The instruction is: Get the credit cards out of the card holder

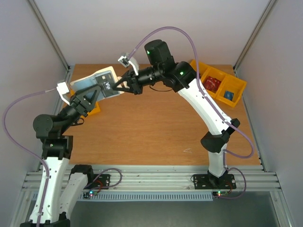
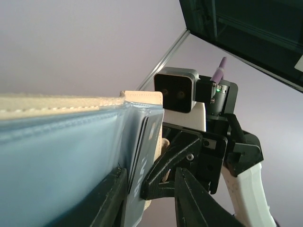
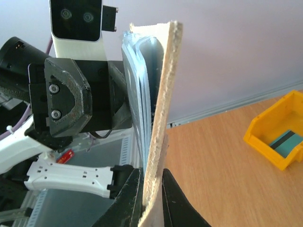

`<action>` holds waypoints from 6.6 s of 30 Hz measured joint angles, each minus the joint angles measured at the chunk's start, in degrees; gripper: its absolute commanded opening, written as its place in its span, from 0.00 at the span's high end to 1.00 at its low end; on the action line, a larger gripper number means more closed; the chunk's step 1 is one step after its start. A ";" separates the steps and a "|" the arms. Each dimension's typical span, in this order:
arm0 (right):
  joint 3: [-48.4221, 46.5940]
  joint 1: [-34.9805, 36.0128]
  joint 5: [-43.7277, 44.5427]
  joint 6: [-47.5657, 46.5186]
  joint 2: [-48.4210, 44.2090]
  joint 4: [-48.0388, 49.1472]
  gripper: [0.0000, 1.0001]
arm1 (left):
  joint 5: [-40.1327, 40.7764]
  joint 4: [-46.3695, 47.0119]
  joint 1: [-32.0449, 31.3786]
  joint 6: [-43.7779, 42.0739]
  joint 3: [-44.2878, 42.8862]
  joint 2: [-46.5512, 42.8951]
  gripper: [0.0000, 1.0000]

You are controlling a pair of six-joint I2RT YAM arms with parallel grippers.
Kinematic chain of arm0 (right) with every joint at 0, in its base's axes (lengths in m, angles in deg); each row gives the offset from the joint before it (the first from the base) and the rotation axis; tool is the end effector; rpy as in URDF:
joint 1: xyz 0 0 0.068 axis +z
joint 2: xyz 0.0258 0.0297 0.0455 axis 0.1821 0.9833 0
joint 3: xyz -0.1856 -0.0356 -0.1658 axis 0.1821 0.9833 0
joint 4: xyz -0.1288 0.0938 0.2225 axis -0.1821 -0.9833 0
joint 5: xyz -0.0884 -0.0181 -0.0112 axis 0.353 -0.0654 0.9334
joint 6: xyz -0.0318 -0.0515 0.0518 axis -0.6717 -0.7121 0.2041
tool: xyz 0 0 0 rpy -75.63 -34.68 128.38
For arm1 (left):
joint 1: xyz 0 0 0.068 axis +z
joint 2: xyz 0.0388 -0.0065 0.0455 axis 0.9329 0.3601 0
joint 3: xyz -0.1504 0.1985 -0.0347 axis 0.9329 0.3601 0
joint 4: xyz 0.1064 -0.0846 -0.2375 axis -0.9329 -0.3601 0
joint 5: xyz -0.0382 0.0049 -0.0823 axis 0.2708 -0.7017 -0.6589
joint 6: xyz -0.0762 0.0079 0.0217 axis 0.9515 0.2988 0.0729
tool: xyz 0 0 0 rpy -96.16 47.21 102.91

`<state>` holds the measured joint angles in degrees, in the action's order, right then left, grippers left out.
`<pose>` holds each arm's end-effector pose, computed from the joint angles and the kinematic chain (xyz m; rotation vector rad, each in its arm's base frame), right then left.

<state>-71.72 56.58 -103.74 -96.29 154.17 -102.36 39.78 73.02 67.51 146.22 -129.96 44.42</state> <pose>0.2512 0.3349 0.4590 -1.5693 1.2749 1.0897 0.1785 -0.0526 0.4110 0.1400 1.3427 -1.3038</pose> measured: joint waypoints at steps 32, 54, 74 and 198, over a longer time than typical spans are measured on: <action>1.11 0.98 -8.90 -6.08 0.70 -4.09 0.83 | -12.66 -1.66 0.26 -9.57 1.84 -1.25 1.00; 14.21 -3.39 -13.99 -10.03 -8.63 -4.04 0.99 | -14.99 -6.08 0.39 -10.29 3.21 -2.93 1.00; 14.86 -6.21 -14.38 -10.99 -9.03 -6.36 0.99 | -15.32 -9.22 1.60 -13.00 3.48 -4.28 1.00; -7.28 -53.57 10.25 30.51 29.83 -2.45 0.99 | 26.49 -39.34 16.85 -12.24 23.89 -8.15 0.01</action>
<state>-79.00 3.01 -93.49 -65.77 184.01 -104.80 66.27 33.67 84.36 133.98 -106.07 36.27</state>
